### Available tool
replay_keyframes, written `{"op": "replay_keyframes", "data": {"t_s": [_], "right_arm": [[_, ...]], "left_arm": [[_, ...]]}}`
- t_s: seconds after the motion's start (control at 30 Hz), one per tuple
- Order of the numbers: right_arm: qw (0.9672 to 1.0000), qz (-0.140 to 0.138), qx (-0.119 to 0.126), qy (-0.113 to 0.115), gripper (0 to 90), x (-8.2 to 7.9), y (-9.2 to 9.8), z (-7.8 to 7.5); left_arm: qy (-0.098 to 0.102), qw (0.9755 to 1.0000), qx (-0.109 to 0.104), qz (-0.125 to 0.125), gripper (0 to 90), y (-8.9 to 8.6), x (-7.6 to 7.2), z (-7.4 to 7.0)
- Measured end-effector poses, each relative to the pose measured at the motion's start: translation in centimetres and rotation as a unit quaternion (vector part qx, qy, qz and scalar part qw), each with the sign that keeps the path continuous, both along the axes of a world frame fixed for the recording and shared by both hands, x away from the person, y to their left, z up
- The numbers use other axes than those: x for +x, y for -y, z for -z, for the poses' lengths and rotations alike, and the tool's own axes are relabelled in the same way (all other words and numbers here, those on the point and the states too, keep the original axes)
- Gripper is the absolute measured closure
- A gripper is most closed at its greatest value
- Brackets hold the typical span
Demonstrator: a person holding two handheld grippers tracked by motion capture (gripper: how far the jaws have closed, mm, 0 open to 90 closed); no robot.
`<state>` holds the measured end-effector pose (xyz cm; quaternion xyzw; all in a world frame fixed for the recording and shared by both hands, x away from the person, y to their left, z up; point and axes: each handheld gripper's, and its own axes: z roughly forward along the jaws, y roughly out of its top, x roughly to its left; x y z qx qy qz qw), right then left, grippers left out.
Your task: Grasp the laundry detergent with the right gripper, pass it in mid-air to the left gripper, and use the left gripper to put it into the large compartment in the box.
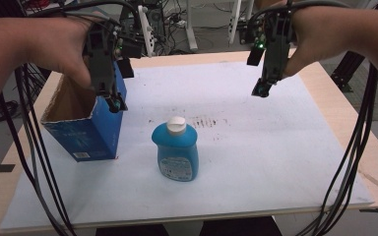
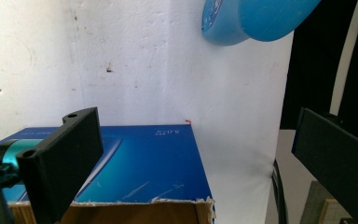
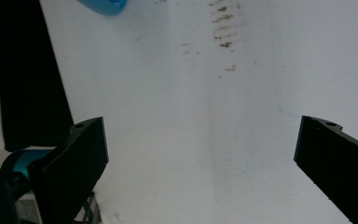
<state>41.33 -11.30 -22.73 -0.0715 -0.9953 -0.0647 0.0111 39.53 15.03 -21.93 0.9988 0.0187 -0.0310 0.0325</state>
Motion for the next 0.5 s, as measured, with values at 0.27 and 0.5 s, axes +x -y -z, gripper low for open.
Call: {"op": "replay_keyframes", "data": {"t_s": [0.27,0.5], "right_arm": [[0.9977,0.002,0.063,-0.023,1.7,-3.4,0.5,2.5],[0.9929,-0.006,0.113,-0.037,1.7,-5.6,0.5,5.0]], "left_arm": [[-0.003,1.0,0.004,0.001,1.8,0.0,-0.1,0.4],[-0.001,1.0,0.004,0.003,1.8,0.1,-0.2,0.3]]}}
